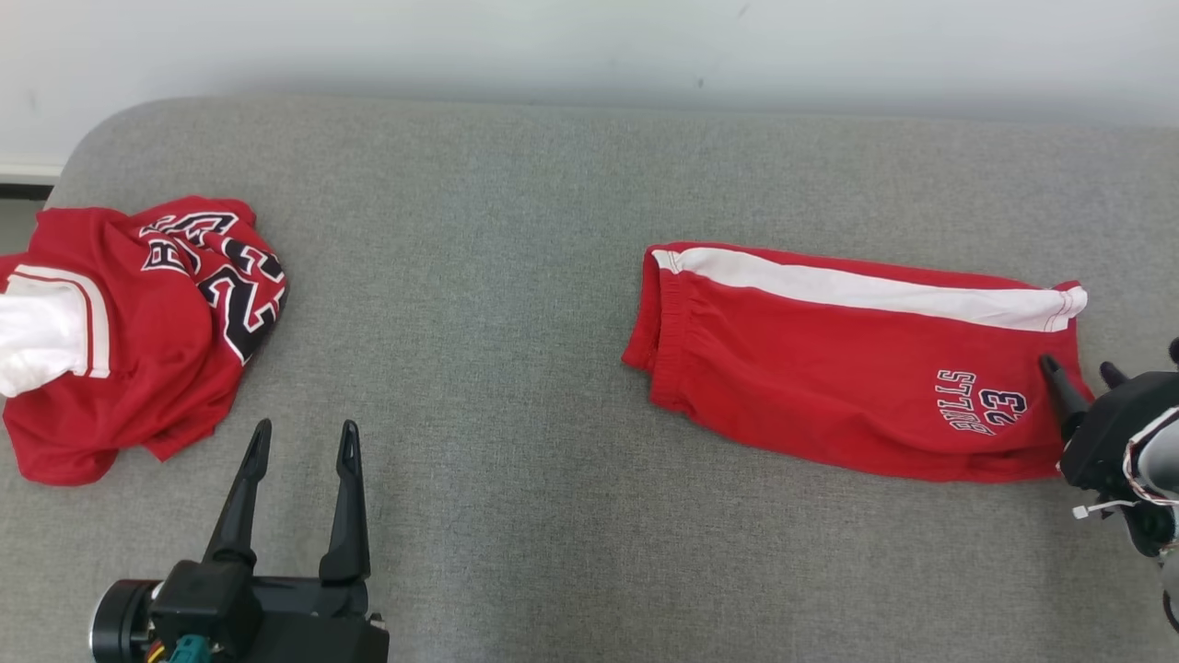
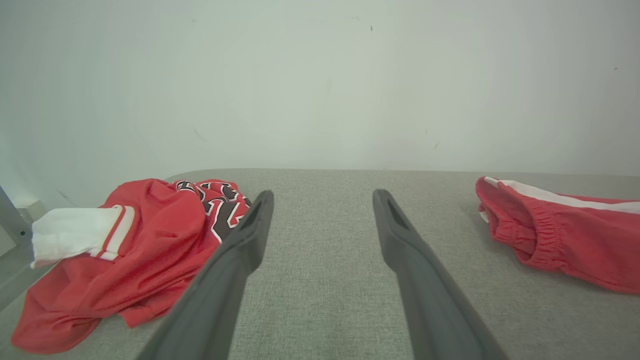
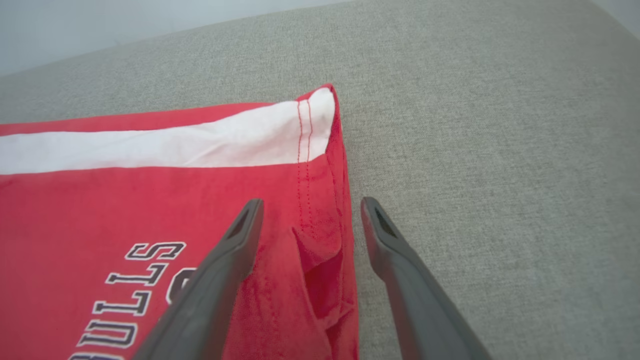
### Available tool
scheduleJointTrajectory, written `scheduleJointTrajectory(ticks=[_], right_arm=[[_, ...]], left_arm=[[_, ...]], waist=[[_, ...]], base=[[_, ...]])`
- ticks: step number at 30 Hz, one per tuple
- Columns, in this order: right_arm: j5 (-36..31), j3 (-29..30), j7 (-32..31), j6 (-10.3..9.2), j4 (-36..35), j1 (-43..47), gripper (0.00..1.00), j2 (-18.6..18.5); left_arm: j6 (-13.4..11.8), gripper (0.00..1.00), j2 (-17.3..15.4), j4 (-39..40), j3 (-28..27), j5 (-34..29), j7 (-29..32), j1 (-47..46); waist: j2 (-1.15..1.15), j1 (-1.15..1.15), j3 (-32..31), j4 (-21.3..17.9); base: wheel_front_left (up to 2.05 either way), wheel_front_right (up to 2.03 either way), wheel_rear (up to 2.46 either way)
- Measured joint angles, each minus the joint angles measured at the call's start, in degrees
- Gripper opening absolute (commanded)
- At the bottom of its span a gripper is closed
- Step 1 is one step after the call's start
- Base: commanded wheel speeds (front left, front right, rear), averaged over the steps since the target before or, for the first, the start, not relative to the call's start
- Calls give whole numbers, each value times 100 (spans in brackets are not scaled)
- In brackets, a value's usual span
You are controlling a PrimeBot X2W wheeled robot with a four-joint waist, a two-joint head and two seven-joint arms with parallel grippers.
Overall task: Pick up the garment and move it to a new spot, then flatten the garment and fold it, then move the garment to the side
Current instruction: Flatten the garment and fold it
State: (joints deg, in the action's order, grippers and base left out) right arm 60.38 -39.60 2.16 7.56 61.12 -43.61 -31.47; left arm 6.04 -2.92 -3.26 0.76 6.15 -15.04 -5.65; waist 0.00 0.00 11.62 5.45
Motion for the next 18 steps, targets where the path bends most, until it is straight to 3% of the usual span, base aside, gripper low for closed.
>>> scheduleJointTrajectory(ticks=[18], right_arm=[[264,252,1020,-1,-1084,1139,100,-342]], left_arm=[[-57,100,1,45,-172,33,0,427]], waist=[[0,0,-447,-383]], base=[[0,0,0]])
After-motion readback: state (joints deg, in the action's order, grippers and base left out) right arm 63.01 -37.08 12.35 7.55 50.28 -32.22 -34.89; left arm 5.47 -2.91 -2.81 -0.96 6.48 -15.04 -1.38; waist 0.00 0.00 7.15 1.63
